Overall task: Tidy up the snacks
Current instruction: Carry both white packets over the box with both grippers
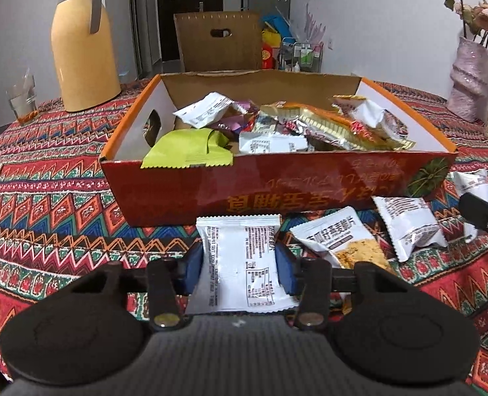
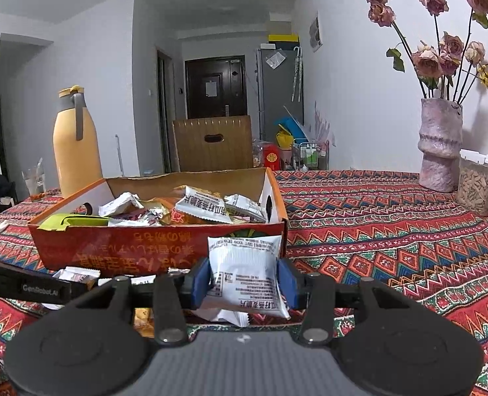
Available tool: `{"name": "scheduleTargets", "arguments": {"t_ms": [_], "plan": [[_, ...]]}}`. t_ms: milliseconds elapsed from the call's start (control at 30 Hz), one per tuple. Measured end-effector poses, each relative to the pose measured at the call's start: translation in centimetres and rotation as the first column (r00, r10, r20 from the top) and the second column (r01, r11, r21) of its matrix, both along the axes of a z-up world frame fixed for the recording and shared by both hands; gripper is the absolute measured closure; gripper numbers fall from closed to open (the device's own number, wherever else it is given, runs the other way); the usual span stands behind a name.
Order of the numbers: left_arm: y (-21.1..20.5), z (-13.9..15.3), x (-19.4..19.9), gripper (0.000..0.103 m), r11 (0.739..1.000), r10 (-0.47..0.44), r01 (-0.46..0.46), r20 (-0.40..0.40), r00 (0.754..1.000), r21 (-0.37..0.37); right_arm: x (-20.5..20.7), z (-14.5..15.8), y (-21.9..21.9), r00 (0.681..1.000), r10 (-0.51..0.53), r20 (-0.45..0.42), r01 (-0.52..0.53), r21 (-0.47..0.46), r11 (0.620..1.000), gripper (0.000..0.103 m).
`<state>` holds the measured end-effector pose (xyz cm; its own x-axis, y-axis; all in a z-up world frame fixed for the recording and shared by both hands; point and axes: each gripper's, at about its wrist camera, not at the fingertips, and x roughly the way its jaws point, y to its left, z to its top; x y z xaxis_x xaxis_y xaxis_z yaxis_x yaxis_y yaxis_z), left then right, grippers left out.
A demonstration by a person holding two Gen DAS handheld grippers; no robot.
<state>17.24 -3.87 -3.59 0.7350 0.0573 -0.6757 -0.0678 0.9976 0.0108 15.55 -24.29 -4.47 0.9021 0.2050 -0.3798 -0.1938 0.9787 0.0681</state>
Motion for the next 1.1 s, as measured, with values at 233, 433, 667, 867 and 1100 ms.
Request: {"name": "scheduleTargets", "arguments": {"t_ms": [233,433,667,867,1100], "plan": [[-0.3,2.5,-1.6,0.055,0.999,-0.034,0.035,0.065,0.997,-0.015,-0.2,0.4,0.3,1.0,0.02,0.013,-0.02,-0.003,1.0,0.059],[-0.4,5.3,-2.2,0.055,0.997,-0.061,0.066,0.125,0.99,-0.039,-0.5,2.1,0.8,0.998,0.053,0.031,-0.052,-0.015,0.999,0.059],[0.3,8.5,-1.3,0.055,0.998,-0.034,0.043,0.182,0.983,-0.048,0.1,4.9,2.3,0.992,0.09,0.085,-0.087,-0.048,0.995,0.059],[1.3,10.2,0.1,0.055,0.997,-0.009,0.025,0.218,0.976,-0.07,2.1,6.8,3.7,0.989,0.105,0.105,-0.102,-0.04,0.994,0.059],[2.7,11.0,3.2,0.055,0.993,0.041,-0.013,0.236,0.971,-0.117,5.7,7.7,5.3,0.99,0.096,0.102,-0.092,-0.039,0.995,0.059]]}}
